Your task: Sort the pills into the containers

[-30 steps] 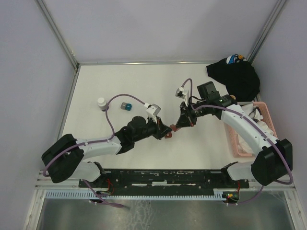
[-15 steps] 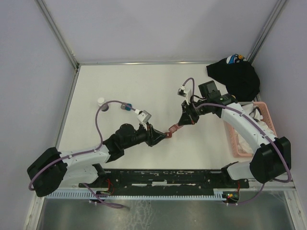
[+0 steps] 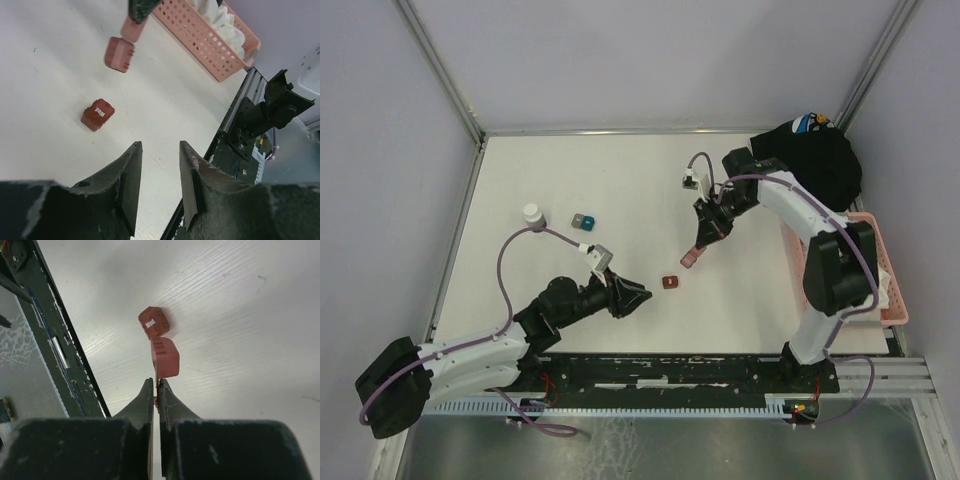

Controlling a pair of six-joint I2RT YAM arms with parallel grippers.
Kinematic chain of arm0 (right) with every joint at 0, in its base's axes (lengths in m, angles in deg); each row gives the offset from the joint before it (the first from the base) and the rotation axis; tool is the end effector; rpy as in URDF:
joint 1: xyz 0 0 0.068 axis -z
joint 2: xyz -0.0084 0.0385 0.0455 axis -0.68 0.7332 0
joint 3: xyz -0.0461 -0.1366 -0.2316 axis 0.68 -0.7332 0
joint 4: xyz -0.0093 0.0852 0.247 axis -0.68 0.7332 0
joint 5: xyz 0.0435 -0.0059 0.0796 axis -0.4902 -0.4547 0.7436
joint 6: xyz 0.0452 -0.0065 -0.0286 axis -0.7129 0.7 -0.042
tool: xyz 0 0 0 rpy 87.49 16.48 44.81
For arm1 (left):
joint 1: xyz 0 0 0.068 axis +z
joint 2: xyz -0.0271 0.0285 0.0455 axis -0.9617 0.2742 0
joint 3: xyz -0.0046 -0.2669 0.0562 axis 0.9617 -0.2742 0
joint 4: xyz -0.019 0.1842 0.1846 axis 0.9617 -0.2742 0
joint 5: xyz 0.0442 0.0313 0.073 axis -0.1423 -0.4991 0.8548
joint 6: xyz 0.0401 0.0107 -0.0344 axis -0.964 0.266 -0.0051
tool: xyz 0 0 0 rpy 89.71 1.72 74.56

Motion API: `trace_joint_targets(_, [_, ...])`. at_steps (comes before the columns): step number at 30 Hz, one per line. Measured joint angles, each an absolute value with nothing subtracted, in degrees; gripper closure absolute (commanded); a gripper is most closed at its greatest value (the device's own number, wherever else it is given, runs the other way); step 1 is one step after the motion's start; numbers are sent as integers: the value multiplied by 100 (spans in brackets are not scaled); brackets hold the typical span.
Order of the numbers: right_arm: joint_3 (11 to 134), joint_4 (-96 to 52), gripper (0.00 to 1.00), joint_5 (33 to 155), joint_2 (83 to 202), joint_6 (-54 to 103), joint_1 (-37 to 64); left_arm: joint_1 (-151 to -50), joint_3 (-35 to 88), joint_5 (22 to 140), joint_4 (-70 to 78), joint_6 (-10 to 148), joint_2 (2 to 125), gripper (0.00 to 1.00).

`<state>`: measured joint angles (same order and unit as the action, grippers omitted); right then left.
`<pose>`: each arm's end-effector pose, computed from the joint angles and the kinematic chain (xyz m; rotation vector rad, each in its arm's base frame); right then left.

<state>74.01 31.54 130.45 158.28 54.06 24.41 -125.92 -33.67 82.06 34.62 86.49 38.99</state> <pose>0.3058 0.1280 0.2538 -1.0669 2.4271 1.0569 0.1143 -0.1529 0.1975 0.4568 1.7722 -1.1466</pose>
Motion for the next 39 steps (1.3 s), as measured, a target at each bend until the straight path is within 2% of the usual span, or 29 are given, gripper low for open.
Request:
trace_joint_targets(7, [9935, 5388, 95, 12958, 18107, 7784, 2463, -12592, -3741, 8345, 3370, 8652, 2981, 55])
trace_joint_targets(17, [10842, 6767, 92, 12673, 19104, 9013, 2419, -12592, -4122, 8551, 2996, 8654, 2050, 53])
trace_joint_targets(24, [11620, 6924, 80, 12687, 19911, 9358, 2334, -12592, -4126, 8614, 2852, 8654, 2024, 53])
trace_joint_targets(32, [11950, 6916, 54, 12639, 20131, 9113, 2225, -12592, -4126, 8616, 2802, 8669, 2028, 53])
trace_joint_targets(39, [11875, 6452, 49, 12505, 19946, 8379, 2176, -12592, -4126, 8614, 2786, 8711, 2028, 53])
